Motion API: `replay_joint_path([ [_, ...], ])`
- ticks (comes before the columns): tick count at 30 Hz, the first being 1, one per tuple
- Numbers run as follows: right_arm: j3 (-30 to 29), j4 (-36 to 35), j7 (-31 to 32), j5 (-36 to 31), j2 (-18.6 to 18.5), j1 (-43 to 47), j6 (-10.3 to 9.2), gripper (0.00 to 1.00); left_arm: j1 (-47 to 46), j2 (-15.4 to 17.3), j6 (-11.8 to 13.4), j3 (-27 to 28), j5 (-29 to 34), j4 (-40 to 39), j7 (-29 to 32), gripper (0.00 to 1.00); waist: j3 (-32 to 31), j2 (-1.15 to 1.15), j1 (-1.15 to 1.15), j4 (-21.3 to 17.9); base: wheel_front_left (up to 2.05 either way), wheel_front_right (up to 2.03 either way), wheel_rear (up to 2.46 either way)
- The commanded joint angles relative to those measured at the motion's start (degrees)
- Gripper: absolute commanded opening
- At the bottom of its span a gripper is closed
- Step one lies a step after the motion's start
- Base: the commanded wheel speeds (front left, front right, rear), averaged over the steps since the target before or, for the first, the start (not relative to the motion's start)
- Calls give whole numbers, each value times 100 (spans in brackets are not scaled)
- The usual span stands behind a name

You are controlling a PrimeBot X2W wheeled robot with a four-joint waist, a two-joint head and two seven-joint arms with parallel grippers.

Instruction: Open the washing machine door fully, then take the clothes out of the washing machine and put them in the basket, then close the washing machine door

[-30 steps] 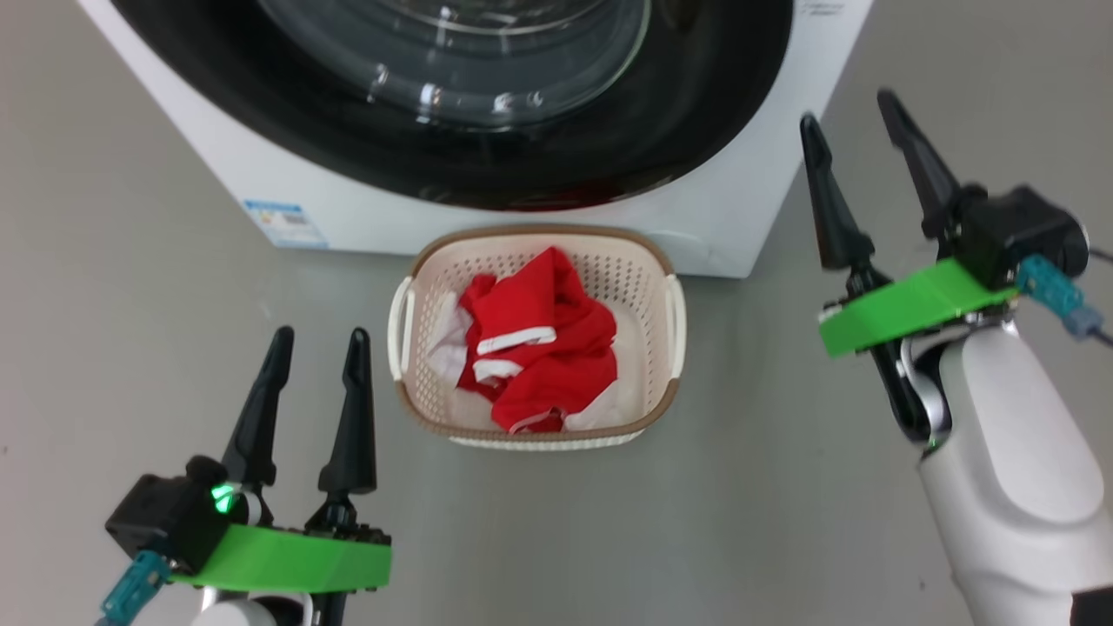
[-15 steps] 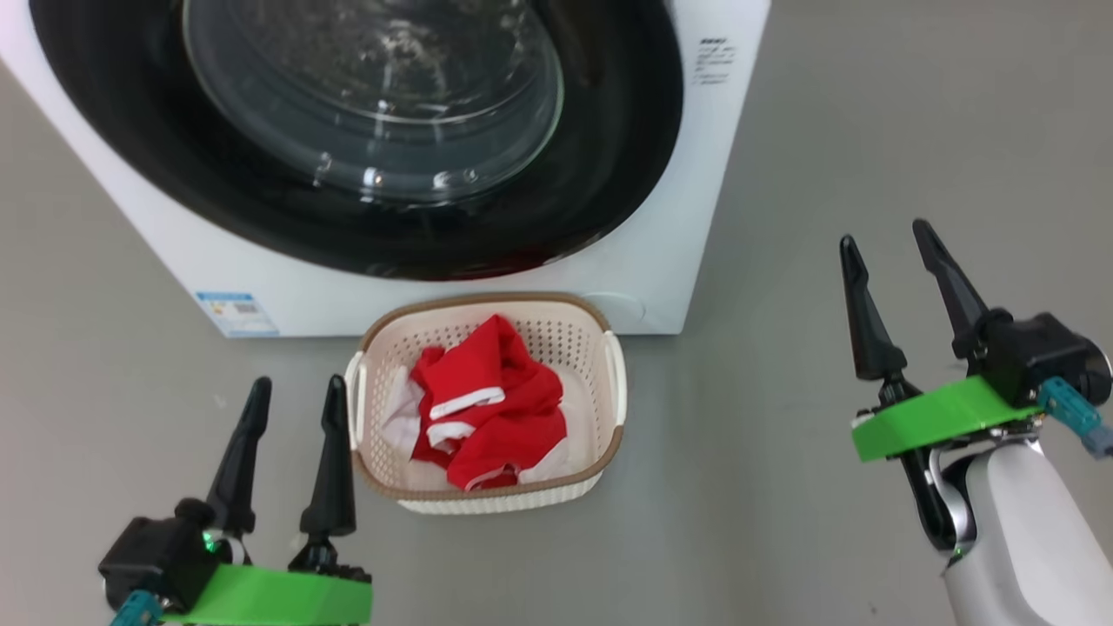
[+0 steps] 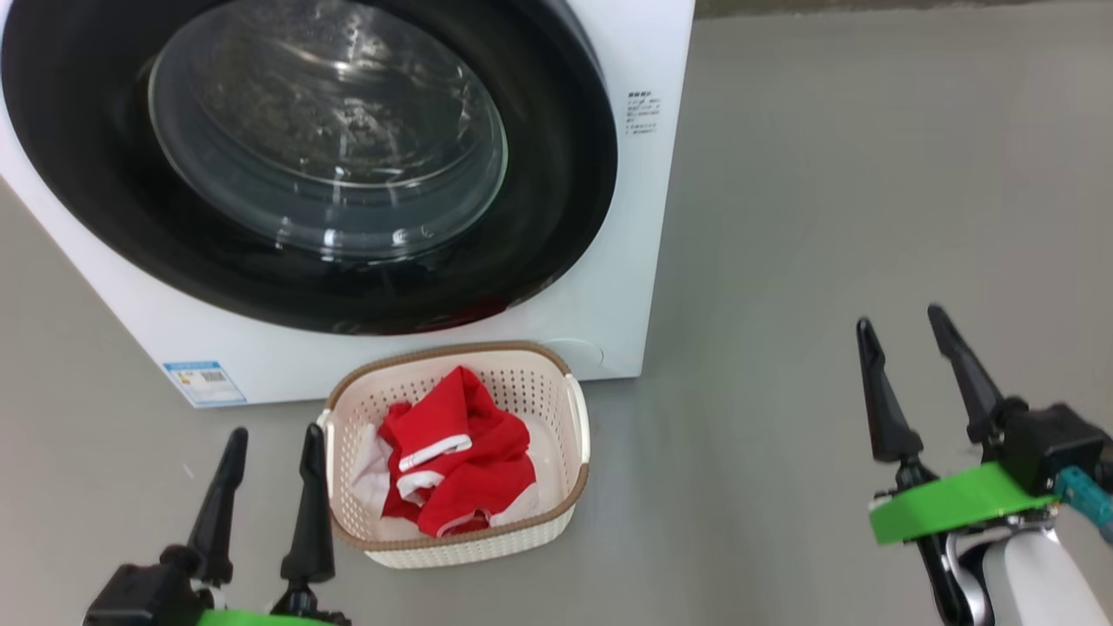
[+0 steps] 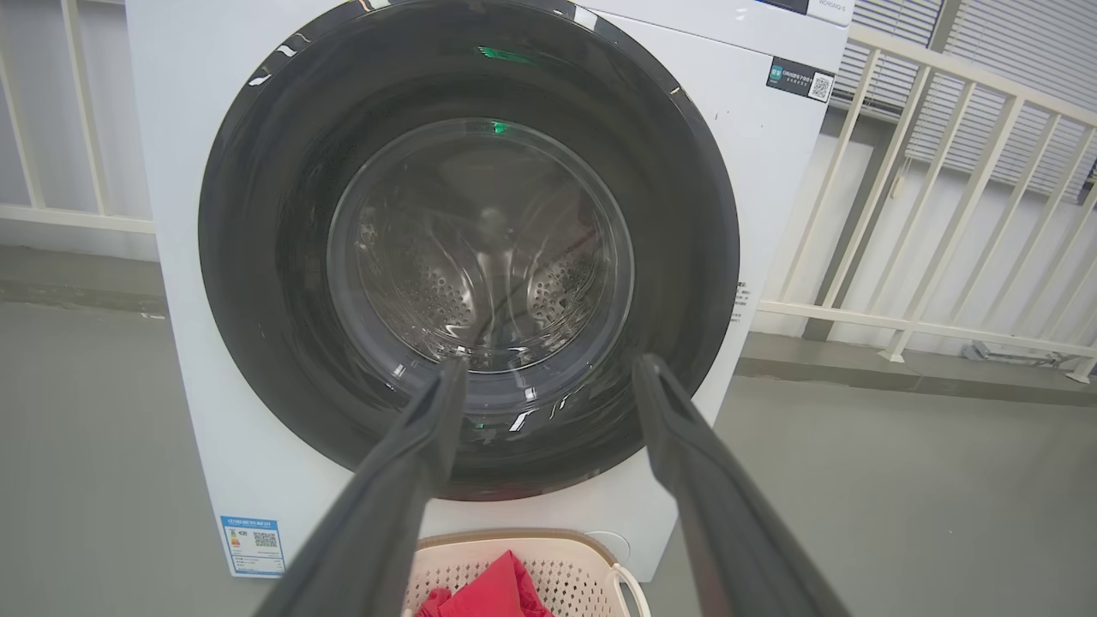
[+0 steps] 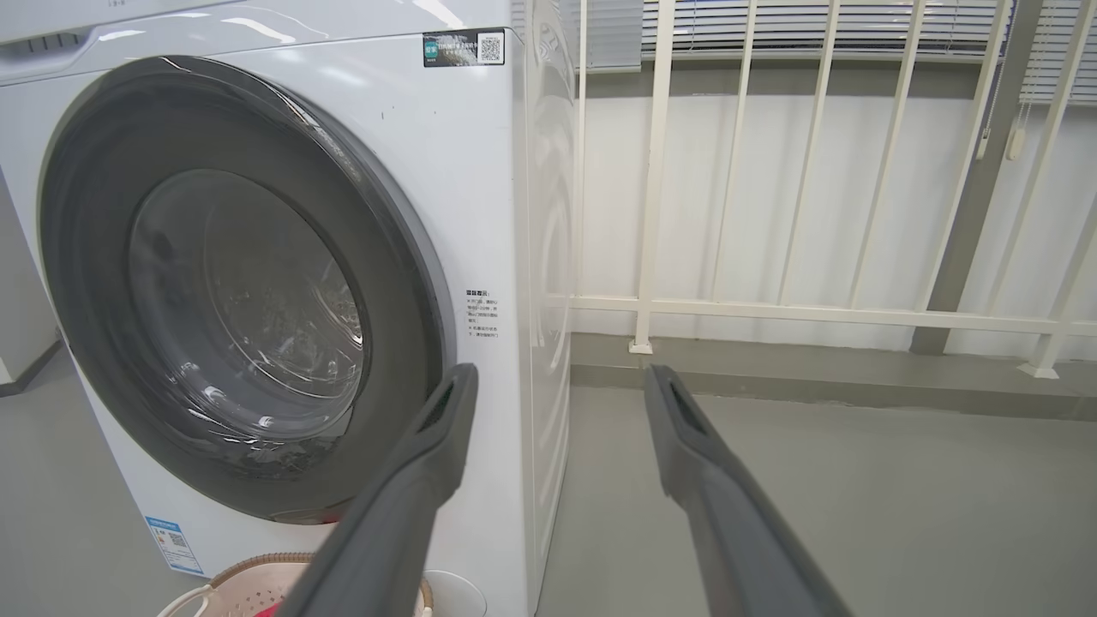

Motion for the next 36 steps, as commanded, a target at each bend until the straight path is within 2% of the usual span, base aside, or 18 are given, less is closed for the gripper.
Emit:
replay_joint_path([
  [1,115,-195,6,-31,0,80,-21,100,15,99,28,222,26,-153,-69,100,-147,0,0,-68,0,0,0],
  [14,115,-443,6,-56,0,505,-21,100,281,152,143,267,50,-252,-64,100,-274,0,0,-94,0,0,0],
  [15,0,-279,1,-10,24,583,0,0,385,66,111,65,10,-91,0,0,-276,0,0,-95,0,0,0],
  [22,31,56,51,185,111,717,1,0,430,-24,91,33,-167,262,69,0,-278,0,1,-88,0,0,0],
  [26,20,55,120,446,107,712,0,0,406,-26,67,61,-403,288,137,0,-290,0,13,-79,0,0,0],
  [30,11,63,188,707,103,701,-1,0,379,-28,43,85,-641,323,201,0,-281,0,2,-70,0,0,0],
  [36,-5,74,290,1100,98,678,-2,0,330,-32,7,123,-999,374,298,0,-276,0,1,-57,0,0,0],
])
